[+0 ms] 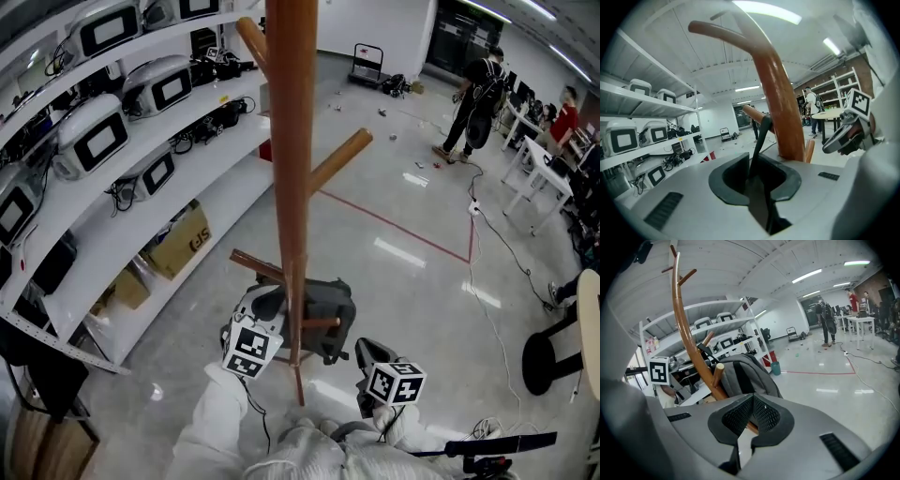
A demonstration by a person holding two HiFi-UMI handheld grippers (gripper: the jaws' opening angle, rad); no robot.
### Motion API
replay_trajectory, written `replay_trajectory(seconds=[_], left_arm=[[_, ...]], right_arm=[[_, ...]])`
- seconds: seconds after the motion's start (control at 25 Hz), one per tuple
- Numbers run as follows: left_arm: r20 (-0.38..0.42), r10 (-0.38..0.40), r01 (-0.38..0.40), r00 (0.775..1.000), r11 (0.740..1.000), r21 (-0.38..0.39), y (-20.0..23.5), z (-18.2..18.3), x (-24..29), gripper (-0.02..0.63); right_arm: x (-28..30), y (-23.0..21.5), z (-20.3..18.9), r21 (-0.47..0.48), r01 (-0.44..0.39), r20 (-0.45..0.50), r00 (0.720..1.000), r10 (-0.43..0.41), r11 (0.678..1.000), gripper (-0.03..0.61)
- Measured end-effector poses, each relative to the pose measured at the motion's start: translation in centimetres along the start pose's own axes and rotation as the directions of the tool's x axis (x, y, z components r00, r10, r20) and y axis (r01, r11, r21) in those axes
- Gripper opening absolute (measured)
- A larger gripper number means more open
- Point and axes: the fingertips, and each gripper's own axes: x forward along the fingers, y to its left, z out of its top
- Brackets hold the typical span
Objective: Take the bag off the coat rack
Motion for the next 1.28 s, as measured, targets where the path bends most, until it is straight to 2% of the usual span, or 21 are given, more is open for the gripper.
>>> replay_trajectory(seconds=[0.04, 0.24, 0.44, 0.64, 0.92, 1.28], left_arm=[[0.009, -0.007, 0.007, 1.000, 1.000, -0.013, -0.1, 0.0, 0.0, 0.040], [0.037, -0.014, 0.017, 0.999, 0.997, -0.081, -0.2, 0.3, -0.2, 0.025], [0.060, 0.013, -0.004, 0.998, 0.989, -0.146, 0.1, 0.4, -0.3, 0.015], [0.082, 0.028, -0.015, 0.996, 0.988, -0.154, 0.5, 1.1, -0.4, 0.014], [0.154, 0.022, -0.002, 0.988, 0.992, -0.130, 1.8, 4.4, -0.6, 0.014], [0.171, 0.019, -0.003, 0.985, 0.996, -0.093, 3.9, 5.9, -0.1, 0.014]], right_arm=[[0.0, 0.0, 0.0, 0.002, 0.000, 0.001, 1.000, 0.000, 1.000, 0.012], [-0.2, -0.4, 0.7, 0.002, 0.006, 0.012, 1.000, -0.006, 1.000, 0.012], [-0.2, -0.6, 1.2, 0.002, 0.008, 0.022, 1.000, -0.008, 1.000, 0.012], [0.0, -1.0, 1.2, 0.014, 0.012, 0.027, 1.000, -0.012, 1.000, 0.012], [0.1, -1.1, 0.9, 0.030, 0.017, 0.028, 0.999, -0.018, 0.999, 0.012], [0.4, -1.0, 0.7, 0.042, 0.017, 0.018, 1.000, -0.018, 0.999, 0.012]])
